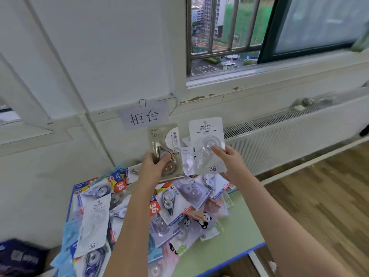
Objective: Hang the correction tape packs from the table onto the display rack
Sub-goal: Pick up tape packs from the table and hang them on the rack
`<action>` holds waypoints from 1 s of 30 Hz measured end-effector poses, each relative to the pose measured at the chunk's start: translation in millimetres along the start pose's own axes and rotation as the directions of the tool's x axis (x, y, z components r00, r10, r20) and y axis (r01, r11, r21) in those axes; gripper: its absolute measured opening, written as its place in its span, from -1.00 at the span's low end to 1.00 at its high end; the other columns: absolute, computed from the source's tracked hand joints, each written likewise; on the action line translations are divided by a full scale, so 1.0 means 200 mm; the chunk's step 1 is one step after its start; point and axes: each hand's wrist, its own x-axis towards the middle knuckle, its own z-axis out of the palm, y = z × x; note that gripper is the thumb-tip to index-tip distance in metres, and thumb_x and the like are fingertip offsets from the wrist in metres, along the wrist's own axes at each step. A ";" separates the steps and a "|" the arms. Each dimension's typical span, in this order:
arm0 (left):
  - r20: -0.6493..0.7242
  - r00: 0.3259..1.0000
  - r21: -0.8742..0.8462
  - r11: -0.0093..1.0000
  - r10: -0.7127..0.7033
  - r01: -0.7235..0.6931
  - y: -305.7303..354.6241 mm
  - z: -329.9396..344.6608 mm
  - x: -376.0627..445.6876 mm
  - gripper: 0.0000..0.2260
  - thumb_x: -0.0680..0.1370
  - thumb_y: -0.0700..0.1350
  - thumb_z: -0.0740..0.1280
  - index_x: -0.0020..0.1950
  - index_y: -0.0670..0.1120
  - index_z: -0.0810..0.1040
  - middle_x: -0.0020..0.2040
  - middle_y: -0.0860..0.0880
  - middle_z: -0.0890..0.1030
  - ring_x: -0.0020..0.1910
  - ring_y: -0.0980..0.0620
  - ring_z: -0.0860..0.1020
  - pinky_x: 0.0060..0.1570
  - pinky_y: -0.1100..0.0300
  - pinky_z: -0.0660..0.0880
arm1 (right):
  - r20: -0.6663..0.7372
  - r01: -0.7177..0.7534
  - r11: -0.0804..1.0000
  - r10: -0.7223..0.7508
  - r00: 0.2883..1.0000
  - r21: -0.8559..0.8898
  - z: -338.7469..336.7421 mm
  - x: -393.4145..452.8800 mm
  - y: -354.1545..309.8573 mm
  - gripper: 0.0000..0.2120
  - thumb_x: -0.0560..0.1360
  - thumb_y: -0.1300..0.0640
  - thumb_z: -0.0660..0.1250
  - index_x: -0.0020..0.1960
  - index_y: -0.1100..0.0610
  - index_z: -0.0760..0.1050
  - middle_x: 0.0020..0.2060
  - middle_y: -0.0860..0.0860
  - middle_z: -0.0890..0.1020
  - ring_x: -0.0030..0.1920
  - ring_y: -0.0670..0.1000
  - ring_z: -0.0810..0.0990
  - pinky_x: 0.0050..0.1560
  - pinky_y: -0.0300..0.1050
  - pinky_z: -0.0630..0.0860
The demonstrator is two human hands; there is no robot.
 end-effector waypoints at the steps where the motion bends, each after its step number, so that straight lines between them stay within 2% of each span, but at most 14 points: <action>1: 0.024 0.999 -0.026 0.999 0.041 -0.040 0.05 0.04 -0.01 -0.79 0.53 0.02 0.38 0.04 -0.04 0.44 -0.04 0.01 0.56 0.02 -0.04 0.54 0.08 0.01 0.49 | -0.042 0.016 1.000 -0.016 0.999 0.016 -0.03 -0.05 -0.04 -0.82 0.45 -0.08 0.41 -0.04 -0.01 0.55 0.00 0.02 0.61 0.07 0.14 0.55 0.18 0.17 0.50; 3: 0.072 0.990 -0.053 0.991 0.125 -0.121 0.16 0.12 -0.05 -0.84 0.51 0.02 0.40 -0.08 0.03 0.44 -0.12 0.01 0.56 -0.08 -0.03 0.56 0.01 0.00 0.50 | -0.111 0.108 0.993 -0.103 0.988 0.046 -0.11 -0.15 -0.11 -0.86 0.48 -0.02 0.39 -0.04 0.03 0.57 -0.02 0.08 0.61 0.05 0.18 0.56 0.07 0.12 0.54; 6: 0.162 0.952 -0.132 0.961 0.262 -0.242 0.32 0.29 -0.14 -0.84 0.51 0.00 0.41 -0.10 -0.06 0.51 -0.17 -0.10 0.60 -0.20 -0.01 0.54 -0.16 0.08 0.50 | -0.244 0.255 0.966 -0.236 0.940 0.049 -0.28 -0.34 -0.22 -0.95 0.50 0.09 0.37 -0.04 0.01 0.57 -0.12 0.02 0.65 0.02 0.10 0.59 0.20 0.09 0.47; 9: 0.220 0.902 -0.239 0.917 0.371 -0.319 0.49 0.50 -0.31 -0.85 0.53 -0.04 0.39 -0.19 -0.02 0.48 -0.32 0.03 0.54 -0.40 0.21 0.50 -0.40 0.35 0.43 | -0.370 0.352 0.932 -0.297 0.880 0.090 -0.49 -0.57 -0.32 -0.84 0.42 0.08 0.45 -0.01 0.04 0.59 -0.07 0.05 0.67 0.05 0.11 0.60 0.23 0.09 0.46; 11: 0.256 0.868 -0.298 0.889 0.425 -0.348 0.58 0.66 -0.46 -0.85 0.54 -0.05 0.38 -0.21 0.01 0.48 -0.35 0.09 0.53 -0.46 0.29 0.48 -0.44 0.39 0.42 | -0.453 0.409 0.911 -0.341 0.824 0.058 -0.66 -0.75 -0.36 -0.74 0.37 0.04 0.49 0.02 0.06 0.60 -0.06 0.06 0.68 -0.01 0.10 0.63 0.14 0.06 0.53; 14: 0.322 0.802 -0.400 0.840 0.503 -0.367 0.69 0.89 -0.77 -0.89 0.53 -0.04 0.38 -0.18 0.01 0.52 -0.32 0.09 0.57 -0.44 0.30 0.51 -0.41 0.38 0.43 | -0.576 0.471 0.882 -0.388 0.720 -0.005 -0.93 -1.07 -0.38 -0.91 0.50 0.15 0.38 0.00 0.05 0.58 -0.17 -0.03 0.69 -0.16 -0.03 0.66 -0.08 -0.13 0.57; 16: 0.389 0.753 -0.465 0.818 0.531 -0.337 0.73 1.04 -1.01 -0.92 0.53 -0.04 0.38 -0.11 -0.02 0.55 -0.28 0.09 0.62 -0.38 0.27 0.58 -0.39 0.38 0.47 | -0.639 0.485 0.873 -0.401 0.657 -0.051 -1.12 -1.32 -0.36 -0.92 0.52 0.14 0.35 -0.06 -0.02 0.58 -0.24 -0.11 0.69 -0.23 -0.12 0.65 -0.15 -0.24 0.56; 18: 0.463 0.699 -0.510 0.809 0.545 -0.292 0.76 1.20 -1.27 -0.92 0.54 -0.04 0.37 -0.06 -0.04 0.57 -0.23 0.08 0.65 -0.31 0.22 0.63 -0.34 0.33 0.52 | -0.703 0.482 0.871 -0.400 0.588 -0.093 -1.30 -1.60 -0.33 -0.93 0.52 0.11 0.35 -0.09 -0.05 0.57 -0.26 -0.16 0.68 -0.26 -0.18 0.63 -0.18 -0.29 0.54; 19: 0.498 0.666 -0.524 0.805 0.555 -0.278 0.77 1.29 -1.40 -0.94 0.54 -0.05 0.37 -0.07 -0.02 0.57 -0.23 0.08 0.65 -0.28 0.18 0.64 -0.30 0.28 0.54 | -0.728 0.489 0.865 -0.405 0.553 -0.110 -1.38 -1.75 -0.31 -0.95 0.52 0.11 0.35 -0.06 -0.03 0.57 -0.24 -0.14 0.69 -0.23 -0.15 0.64 -0.16 -0.26 0.55; 22: 0.607 0.563 -0.535 0.812 0.561 -0.233 0.78 1.53 -1.82 -0.96 0.54 -0.04 0.37 -0.08 0.03 0.59 -0.20 0.05 0.67 -0.20 0.11 0.65 -0.19 0.16 0.57 | -0.792 0.524 0.840 -0.415 0.448 -0.144 -1.61 -2.19 -0.24 -0.84 0.47 0.09 0.36 0.04 0.09 0.57 -0.11 -0.01 0.70 -0.10 0.00 0.67 -0.03 -0.07 0.60; 24: 0.671 0.483 -0.541 0.817 0.562 -0.200 0.76 1.67 -2.08 -0.90 0.54 -0.03 0.38 -0.03 -0.04 0.61 -0.15 0.00 0.68 -0.15 0.04 0.66 -0.16 0.16 0.57 | -0.830 0.533 0.827 -0.419 0.369 -0.180 -1.74 -2.48 -0.18 -0.74 0.41 0.05 0.37 0.07 0.12 0.57 -0.08 0.00 0.70 -0.09 0.01 0.67 -0.06 -0.01 0.62; 26: 0.712 0.411 -0.537 0.819 0.569 -0.203 0.74 1.81 -2.34 -0.84 0.54 -0.01 0.37 0.01 -0.08 0.60 -0.11 -0.05 0.68 -0.12 -0.02 0.65 -0.15 0.16 0.56 | -0.869 0.506 0.837 -0.396 0.297 -0.208 -1.86 -2.73 -0.13 -0.70 0.44 0.04 0.37 0.12 0.15 0.56 -0.04 0.06 0.69 -0.06 0.11 0.66 -0.04 0.12 0.60; 30: 0.782 0.262 -0.529 0.824 0.566 -0.202 0.72 2.06 -2.80 -0.84 0.56 -0.02 0.35 -0.05 -0.12 0.57 -0.15 -0.13 0.63 -0.21 0.02 0.55 -0.33 0.36 0.41 | -0.927 0.497 0.838 -0.341 0.155 -0.225 -2.08 -3.17 -0.01 -0.65 0.40 0.04 0.38 0.13 0.19 0.55 -0.03 0.09 0.70 -0.05 0.09 0.68 -0.11 -0.08 0.63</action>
